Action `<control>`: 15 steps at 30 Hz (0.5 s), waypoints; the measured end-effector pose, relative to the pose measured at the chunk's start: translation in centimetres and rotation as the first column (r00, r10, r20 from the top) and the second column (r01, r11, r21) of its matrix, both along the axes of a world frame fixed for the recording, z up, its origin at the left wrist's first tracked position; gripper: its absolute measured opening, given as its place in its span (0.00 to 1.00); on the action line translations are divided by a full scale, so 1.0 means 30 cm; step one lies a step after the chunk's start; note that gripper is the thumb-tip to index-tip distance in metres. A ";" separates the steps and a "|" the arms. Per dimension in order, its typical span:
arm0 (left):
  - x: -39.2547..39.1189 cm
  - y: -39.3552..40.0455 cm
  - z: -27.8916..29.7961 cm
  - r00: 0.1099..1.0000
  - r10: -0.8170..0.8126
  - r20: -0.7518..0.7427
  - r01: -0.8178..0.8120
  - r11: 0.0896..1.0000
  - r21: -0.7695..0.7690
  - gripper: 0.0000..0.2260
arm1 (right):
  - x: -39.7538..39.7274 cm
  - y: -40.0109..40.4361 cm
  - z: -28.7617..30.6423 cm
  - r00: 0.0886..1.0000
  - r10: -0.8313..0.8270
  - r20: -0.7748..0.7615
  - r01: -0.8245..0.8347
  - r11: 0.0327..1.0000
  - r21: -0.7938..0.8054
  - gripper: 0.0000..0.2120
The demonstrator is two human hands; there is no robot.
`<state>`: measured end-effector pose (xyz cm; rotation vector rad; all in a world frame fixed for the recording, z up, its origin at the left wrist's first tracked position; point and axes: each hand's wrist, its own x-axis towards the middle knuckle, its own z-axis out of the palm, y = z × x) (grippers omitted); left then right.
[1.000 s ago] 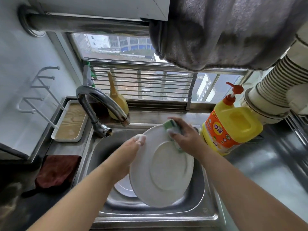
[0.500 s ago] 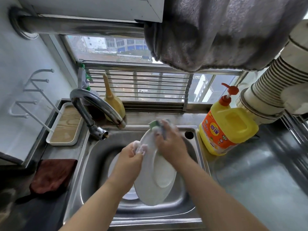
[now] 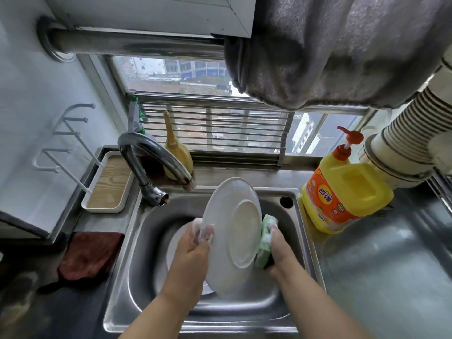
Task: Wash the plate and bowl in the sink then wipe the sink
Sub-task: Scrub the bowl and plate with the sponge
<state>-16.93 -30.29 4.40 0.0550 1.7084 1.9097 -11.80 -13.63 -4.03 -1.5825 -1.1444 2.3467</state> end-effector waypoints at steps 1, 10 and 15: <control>0.004 -0.016 -0.011 0.998 -0.040 0.053 0.040 0.999 0.007 0.07 | 0.003 0.014 -0.003 1.000 0.009 -0.003 -0.009 0.993 0.115 0.18; -0.226 0.044 0.061 0.965 -0.235 0.120 0.243 0.968 -0.058 0.12 | -0.101 0.170 0.294 0.818 0.543 0.188 -0.391 0.287 0.875 0.17; -0.214 0.036 0.043 0.944 -0.327 0.051 0.329 0.944 -0.032 0.10 | -0.079 -0.013 0.324 0.736 0.507 0.448 -0.407 -0.197 0.892 0.25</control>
